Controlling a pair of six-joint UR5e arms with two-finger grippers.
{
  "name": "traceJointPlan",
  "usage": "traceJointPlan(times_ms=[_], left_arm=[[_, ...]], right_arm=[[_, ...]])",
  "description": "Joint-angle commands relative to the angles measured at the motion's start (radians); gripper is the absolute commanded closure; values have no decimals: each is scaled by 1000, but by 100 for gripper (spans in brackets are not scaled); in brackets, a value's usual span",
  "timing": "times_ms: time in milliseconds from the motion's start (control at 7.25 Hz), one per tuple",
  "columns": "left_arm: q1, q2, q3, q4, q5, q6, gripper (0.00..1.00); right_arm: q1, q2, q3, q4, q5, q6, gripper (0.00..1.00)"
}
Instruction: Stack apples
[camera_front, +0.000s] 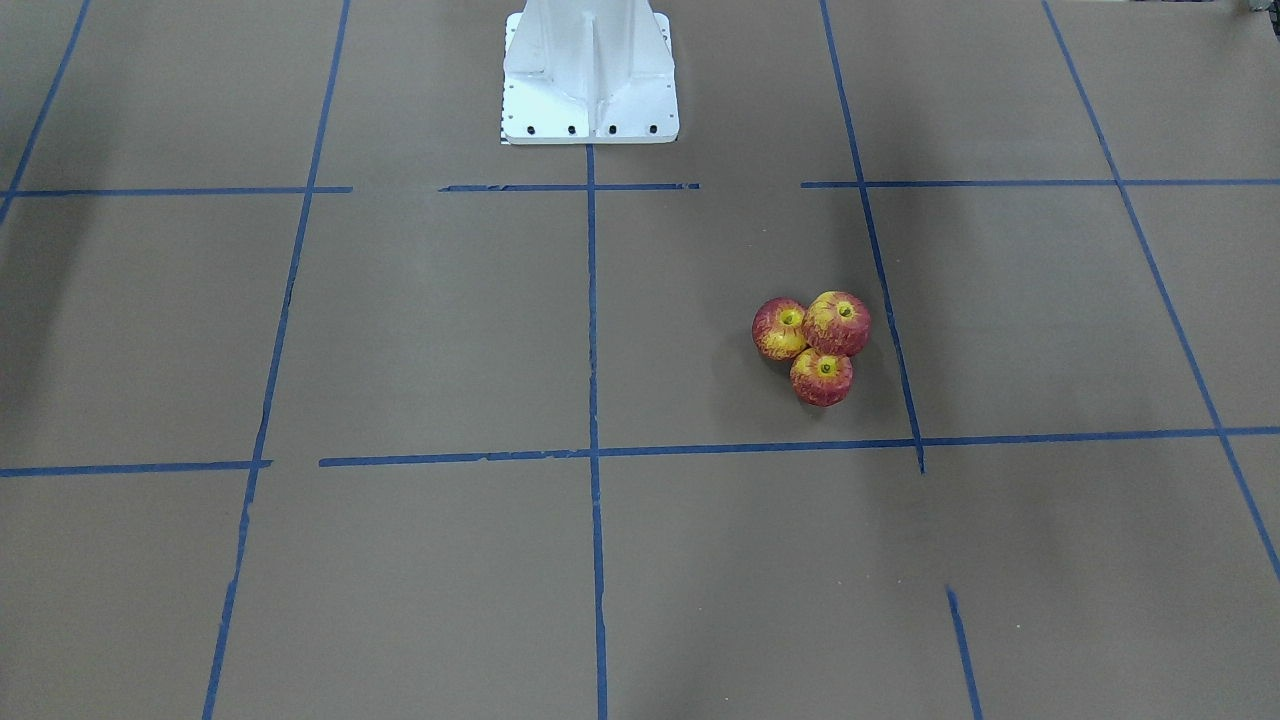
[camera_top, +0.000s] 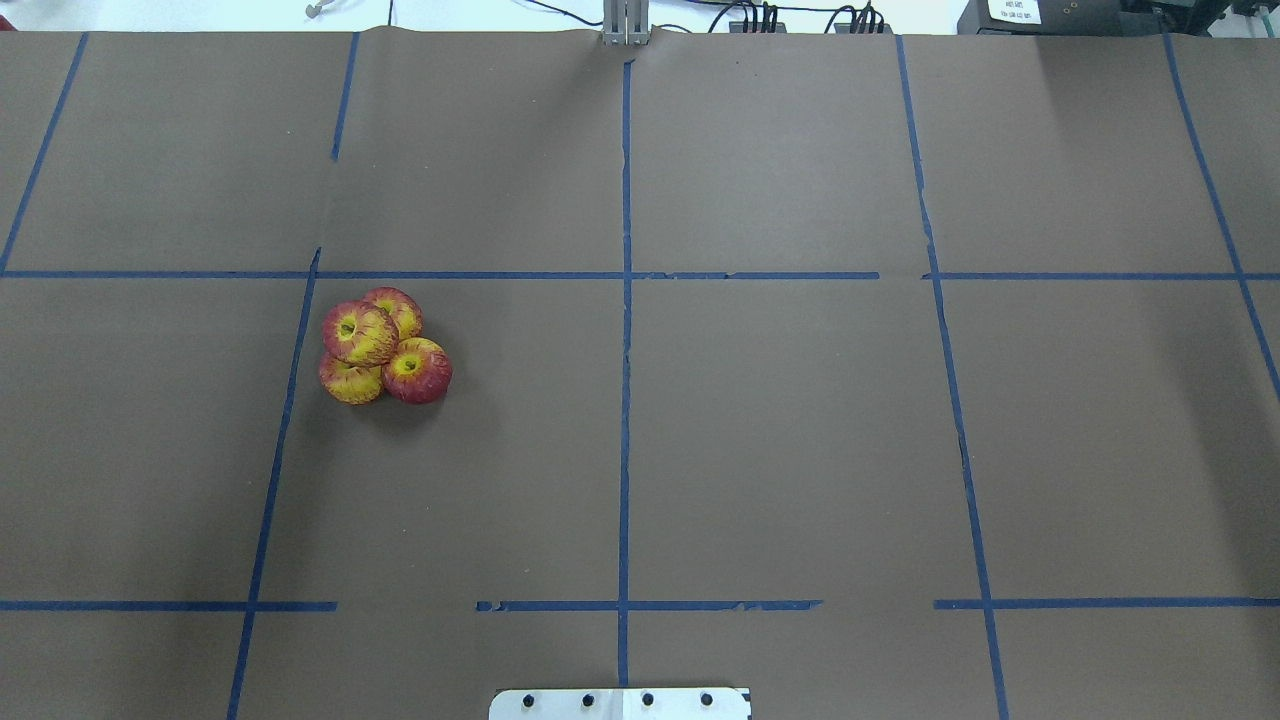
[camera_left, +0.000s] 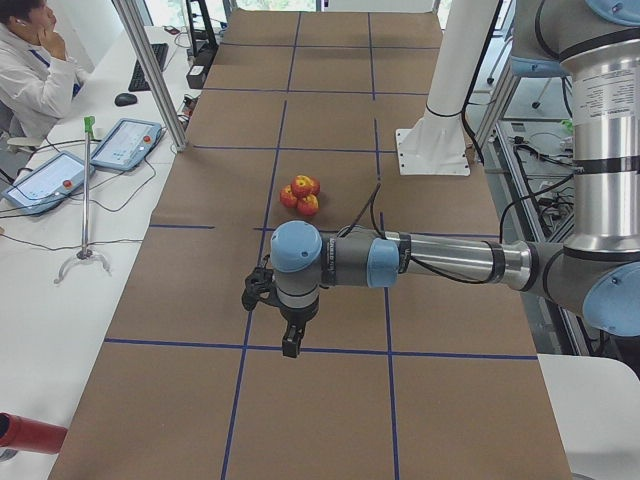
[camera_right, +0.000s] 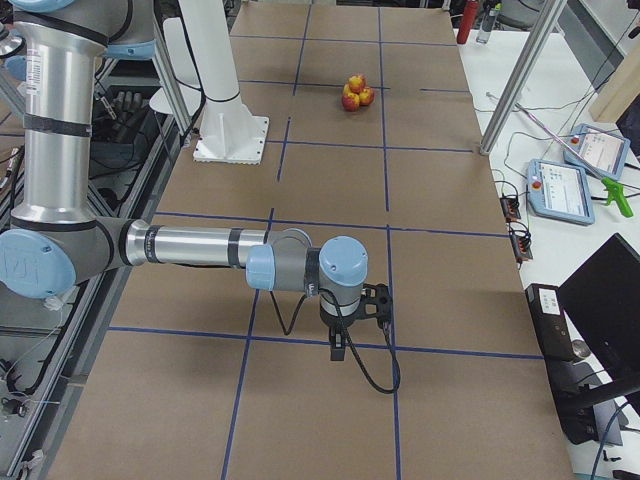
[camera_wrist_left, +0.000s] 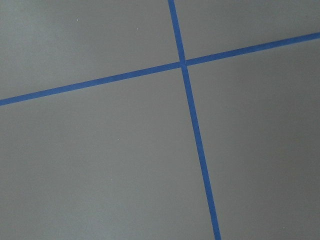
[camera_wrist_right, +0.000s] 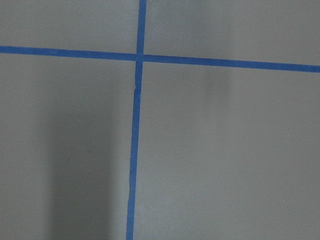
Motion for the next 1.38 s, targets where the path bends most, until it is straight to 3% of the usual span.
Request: traceJointPlan(times_ms=[0, 138, 690, 966, 1241], left_arm=[[3, -21, -13, -1, -1, -1, 0], [1, -59, -16, 13, 0, -1, 0], [-3, -46, -23, 21, -7, 10, 0], [-2, -46, -21, 114, -6, 10, 0], [11, -50, 19, 110, -7, 10, 0]], right_arm=[[0, 0, 0, 0, 0, 1, 0], [0, 0, 0, 0, 0, 0, 0], [0, 0, 0, 0, 0, 0, 0], [0, 0, 0, 0, 0, 1, 0], [0, 0, 0, 0, 0, 0, 0]])
